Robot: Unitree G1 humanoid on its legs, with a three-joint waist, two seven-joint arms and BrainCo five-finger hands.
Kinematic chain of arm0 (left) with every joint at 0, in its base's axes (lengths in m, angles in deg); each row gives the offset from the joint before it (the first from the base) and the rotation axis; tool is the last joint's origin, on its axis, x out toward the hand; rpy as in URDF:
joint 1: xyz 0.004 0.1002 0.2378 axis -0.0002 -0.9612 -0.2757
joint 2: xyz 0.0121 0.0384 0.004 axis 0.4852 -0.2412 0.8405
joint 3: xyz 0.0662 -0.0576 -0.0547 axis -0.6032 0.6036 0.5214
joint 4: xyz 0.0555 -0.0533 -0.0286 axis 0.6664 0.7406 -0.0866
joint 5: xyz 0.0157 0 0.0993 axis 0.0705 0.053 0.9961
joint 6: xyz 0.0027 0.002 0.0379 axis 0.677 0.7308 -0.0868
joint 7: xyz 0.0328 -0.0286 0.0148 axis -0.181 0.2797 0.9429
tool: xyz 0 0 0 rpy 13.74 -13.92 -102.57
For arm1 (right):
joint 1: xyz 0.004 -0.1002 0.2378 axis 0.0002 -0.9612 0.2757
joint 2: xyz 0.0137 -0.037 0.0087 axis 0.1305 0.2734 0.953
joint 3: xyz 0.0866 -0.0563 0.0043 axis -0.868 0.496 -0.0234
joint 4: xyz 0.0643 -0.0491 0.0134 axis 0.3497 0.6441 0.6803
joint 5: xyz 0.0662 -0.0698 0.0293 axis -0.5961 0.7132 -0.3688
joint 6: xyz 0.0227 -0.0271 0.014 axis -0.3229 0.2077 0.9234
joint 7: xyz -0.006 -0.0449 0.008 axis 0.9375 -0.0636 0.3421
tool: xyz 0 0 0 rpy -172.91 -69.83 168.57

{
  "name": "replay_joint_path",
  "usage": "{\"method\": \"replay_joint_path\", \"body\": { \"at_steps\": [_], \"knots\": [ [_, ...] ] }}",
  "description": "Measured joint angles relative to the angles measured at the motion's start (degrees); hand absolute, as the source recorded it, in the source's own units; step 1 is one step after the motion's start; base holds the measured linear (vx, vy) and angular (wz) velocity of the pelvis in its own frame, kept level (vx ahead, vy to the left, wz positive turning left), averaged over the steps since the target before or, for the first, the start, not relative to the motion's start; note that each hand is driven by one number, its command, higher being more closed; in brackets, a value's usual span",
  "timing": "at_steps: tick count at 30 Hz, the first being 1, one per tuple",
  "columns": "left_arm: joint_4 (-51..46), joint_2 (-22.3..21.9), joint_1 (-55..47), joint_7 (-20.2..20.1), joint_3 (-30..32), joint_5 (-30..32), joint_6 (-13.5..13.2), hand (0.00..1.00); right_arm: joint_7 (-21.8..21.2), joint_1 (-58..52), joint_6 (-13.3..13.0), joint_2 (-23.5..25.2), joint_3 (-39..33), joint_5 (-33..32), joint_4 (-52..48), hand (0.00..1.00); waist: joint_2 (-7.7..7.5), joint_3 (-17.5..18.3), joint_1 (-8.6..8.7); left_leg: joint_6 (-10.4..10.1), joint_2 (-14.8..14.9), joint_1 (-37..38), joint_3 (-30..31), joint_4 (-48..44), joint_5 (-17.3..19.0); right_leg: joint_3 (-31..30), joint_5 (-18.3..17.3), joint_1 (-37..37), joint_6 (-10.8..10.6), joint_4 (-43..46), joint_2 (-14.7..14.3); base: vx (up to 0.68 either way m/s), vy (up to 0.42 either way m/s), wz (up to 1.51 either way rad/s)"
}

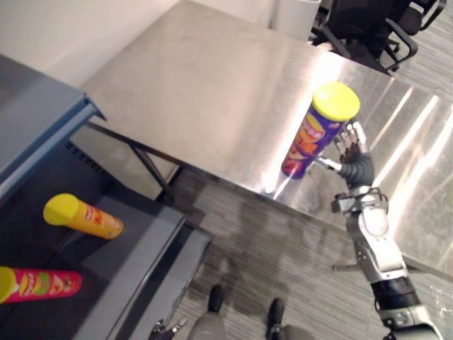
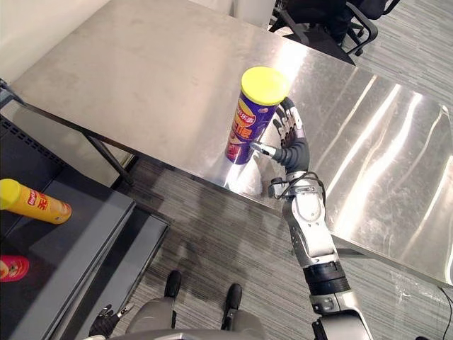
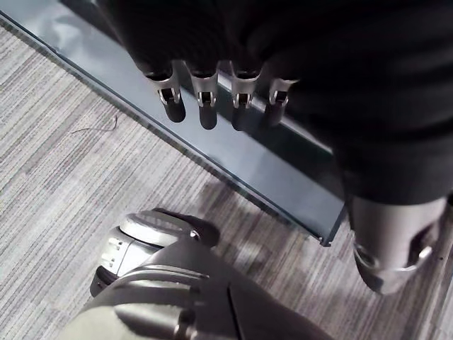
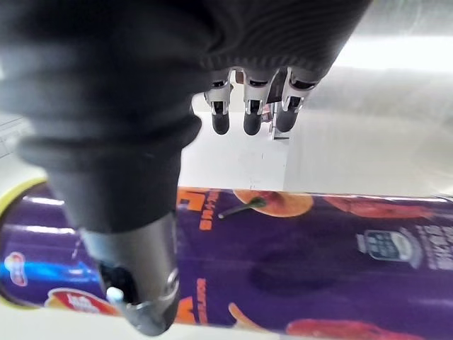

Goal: Put the gum and the chips on the shelf.

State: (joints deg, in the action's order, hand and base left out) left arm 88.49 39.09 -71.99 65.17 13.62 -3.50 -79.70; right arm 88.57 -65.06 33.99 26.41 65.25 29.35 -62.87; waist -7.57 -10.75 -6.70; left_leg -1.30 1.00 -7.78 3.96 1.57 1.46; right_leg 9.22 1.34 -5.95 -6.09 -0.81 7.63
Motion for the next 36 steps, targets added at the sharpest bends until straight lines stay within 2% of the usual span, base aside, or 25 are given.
{"method": "replay_joint_path", "body": {
  "at_steps": [13,36],
  "knots": [
    [-1.4,-0.1,0.0,0.1,0.0,-0.8,0.0,0.0,0.2,4.6,0.2,-1.0,0.3,-0.1,0.1,0.0,0.34,-0.2,-0.19,0.0,-0.3,-1.2,0.1,-0.7,0.1,-0.4,0.2,-0.7,0.3,0.0,0.2,0.01,0.003,0.02],
    [-1.4,-1.1,0.1,0.1,0.5,-2.1,0.0,0.0,-2.7,4.9,0.3,-1.2,4.9,-0.5,0.1,0.0,0.69,-0.5,-0.58,0.0,-0.1,-1.7,1.3,-1.2,0.0,-0.3,0.2,-0.6,0.3,-0.1,-0.2,0.0,-0.003,0.02]
  ]
}}
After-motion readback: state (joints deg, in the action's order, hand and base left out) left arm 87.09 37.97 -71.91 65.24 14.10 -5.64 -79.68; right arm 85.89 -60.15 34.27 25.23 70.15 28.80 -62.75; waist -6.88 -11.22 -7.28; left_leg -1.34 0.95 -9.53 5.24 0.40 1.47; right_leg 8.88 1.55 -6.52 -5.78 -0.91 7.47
